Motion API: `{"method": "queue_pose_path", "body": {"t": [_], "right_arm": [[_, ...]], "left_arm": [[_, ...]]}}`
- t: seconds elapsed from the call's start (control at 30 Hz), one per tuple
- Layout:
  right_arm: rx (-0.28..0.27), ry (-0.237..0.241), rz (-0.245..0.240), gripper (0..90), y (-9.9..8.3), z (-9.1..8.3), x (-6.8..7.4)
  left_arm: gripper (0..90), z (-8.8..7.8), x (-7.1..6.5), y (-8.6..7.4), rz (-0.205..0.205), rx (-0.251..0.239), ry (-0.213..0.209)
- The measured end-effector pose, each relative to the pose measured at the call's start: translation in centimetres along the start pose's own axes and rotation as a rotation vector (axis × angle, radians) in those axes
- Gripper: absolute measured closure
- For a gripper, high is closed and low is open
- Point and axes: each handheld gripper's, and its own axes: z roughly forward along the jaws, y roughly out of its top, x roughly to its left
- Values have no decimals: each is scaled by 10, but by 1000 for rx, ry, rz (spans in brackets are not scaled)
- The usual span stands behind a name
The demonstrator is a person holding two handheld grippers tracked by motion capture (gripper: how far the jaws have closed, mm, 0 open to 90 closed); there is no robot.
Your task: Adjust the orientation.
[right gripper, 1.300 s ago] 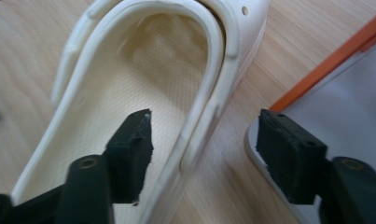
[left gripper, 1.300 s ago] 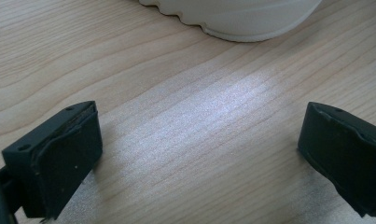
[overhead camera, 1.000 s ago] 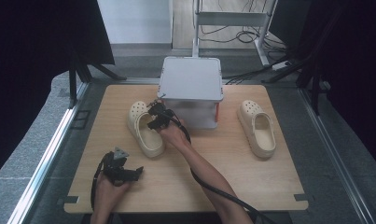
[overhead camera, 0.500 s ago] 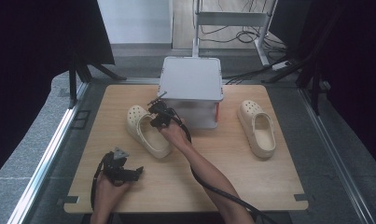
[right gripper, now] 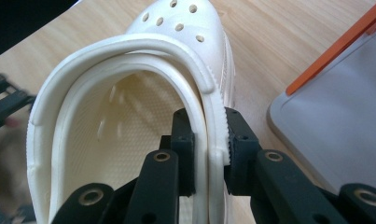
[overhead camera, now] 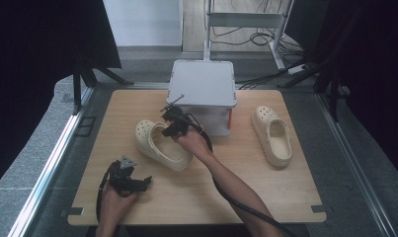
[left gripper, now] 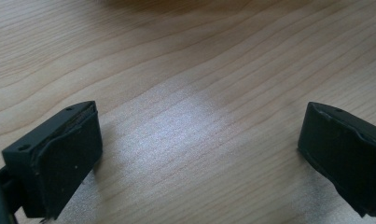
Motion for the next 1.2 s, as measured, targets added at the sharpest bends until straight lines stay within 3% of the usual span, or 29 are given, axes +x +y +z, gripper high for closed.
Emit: {"method": "queue_pose_path", "body": {"t": [0.13,0.47,0.73,0.93,1.2], "right_arm": [[11,37,-6,768,-5,-18,2],[47,42,-38,769,-21,-53,6],[56,49,-32,769,-36,-79,6],[62,60,-13,769,-67,-103,10],[75,94,13,769,-111,-107,18]], "left_arm": [[0,0,0,0,0,0,0],[0,0,0,0,-2,-1,0],[0,0,0,0,-1,0,-1],[0,0,0,0,-1,1,-1],[0,0,0,0,-2,2,-2]]}}
